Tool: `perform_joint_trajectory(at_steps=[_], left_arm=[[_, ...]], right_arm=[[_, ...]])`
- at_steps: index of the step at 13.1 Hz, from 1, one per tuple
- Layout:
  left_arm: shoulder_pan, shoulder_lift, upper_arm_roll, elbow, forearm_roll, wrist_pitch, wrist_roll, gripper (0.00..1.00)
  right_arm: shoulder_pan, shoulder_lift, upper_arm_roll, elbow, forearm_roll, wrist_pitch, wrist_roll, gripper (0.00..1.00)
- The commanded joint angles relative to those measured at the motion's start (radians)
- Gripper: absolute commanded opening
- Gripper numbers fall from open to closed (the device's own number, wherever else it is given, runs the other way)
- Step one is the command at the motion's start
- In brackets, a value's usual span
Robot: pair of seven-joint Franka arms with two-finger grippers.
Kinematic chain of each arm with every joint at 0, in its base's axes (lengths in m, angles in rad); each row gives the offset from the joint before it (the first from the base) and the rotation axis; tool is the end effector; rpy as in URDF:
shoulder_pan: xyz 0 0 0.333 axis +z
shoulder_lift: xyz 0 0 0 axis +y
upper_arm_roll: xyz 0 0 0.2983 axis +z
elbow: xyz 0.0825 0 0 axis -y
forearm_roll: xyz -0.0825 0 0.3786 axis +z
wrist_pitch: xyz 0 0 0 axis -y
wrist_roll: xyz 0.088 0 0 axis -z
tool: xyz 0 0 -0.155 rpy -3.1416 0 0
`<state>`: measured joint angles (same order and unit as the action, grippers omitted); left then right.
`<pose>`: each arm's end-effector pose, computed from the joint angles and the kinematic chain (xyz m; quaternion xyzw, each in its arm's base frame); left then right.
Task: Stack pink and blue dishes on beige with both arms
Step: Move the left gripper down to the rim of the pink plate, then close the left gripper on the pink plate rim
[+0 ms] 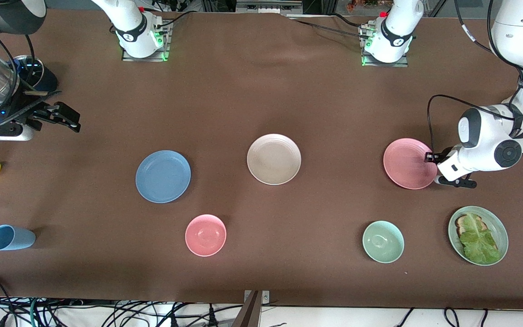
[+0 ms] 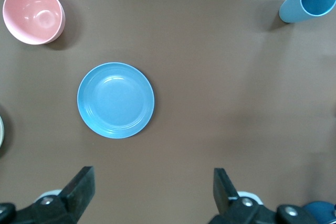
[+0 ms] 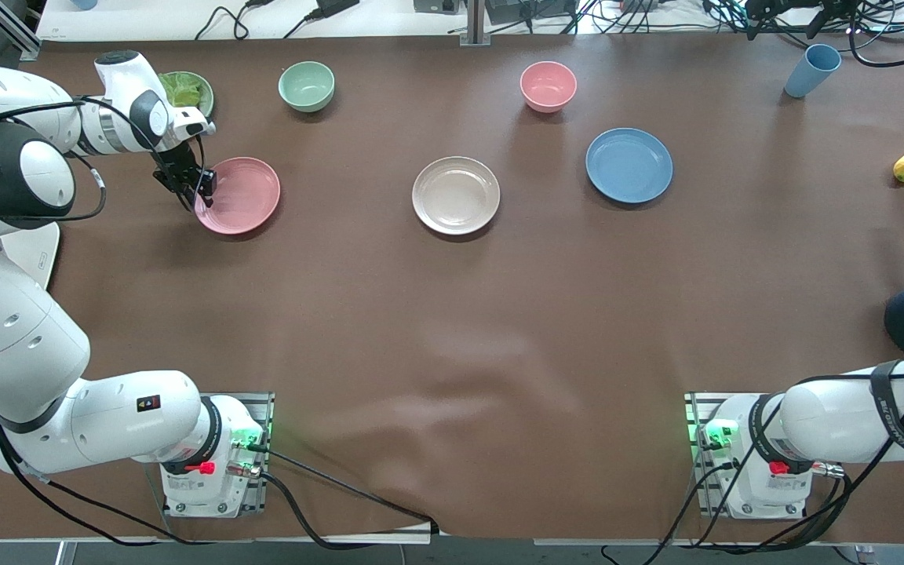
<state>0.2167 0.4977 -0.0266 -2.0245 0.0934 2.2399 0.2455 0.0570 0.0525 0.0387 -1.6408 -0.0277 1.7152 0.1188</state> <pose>0.5327 0.1079 0.1222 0.9879 -0.0605 -0.1425 0.0052 0.5730 0.0507 0.5092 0.9998 -0.0097 0.0123 0.0115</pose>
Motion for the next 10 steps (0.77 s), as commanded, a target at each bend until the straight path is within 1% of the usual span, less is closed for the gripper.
perform_joint_trajectory(at_steps=[1, 4, 5, 6, 7, 8, 10], left_arm=[[-0.002, 0.012, -0.004, 0.033, 0.022, -0.015, -0.005, 0.0], [-0.007, 0.007, -0.007, 0.056, 0.02, -0.055, -0.009, 0.0], [-0.005, 0.001, -0.01, 0.076, 0.011, -0.093, -0.015, 0.0], [-0.01, -0.001, -0.019, 0.123, -0.001, -0.173, -0.025, 0.0], [-0.019, -0.001, -0.044, 0.179, -0.012, -0.259, -0.075, 0.0], [-0.025, 0.001, -0.064, 0.217, -0.012, -0.311, -0.13, 0.0], [-0.03, -0.001, -0.116, 0.271, -0.026, -0.38, -0.211, 0.0]], right_arm=[[0.0, -0.026, 0.004, -0.014, -0.014, -0.006, 0.013, 1.0], [0.0, -0.026, 0.003, -0.014, -0.014, -0.009, 0.013, 1.0], [0.0, -0.026, 0.003, -0.014, -0.014, -0.009, 0.013, 1.0], [0.0, -0.026, 0.003, -0.014, -0.014, -0.009, 0.013, 1.0], [0.0, -0.026, 0.003, -0.014, -0.014, -0.009, 0.013, 1.0], [0.0, -0.026, 0.003, -0.014, -0.014, -0.009, 0.013, 1.0], [0.0, -0.026, 0.003, -0.014, -0.014, -0.011, 0.013, 1.0]])
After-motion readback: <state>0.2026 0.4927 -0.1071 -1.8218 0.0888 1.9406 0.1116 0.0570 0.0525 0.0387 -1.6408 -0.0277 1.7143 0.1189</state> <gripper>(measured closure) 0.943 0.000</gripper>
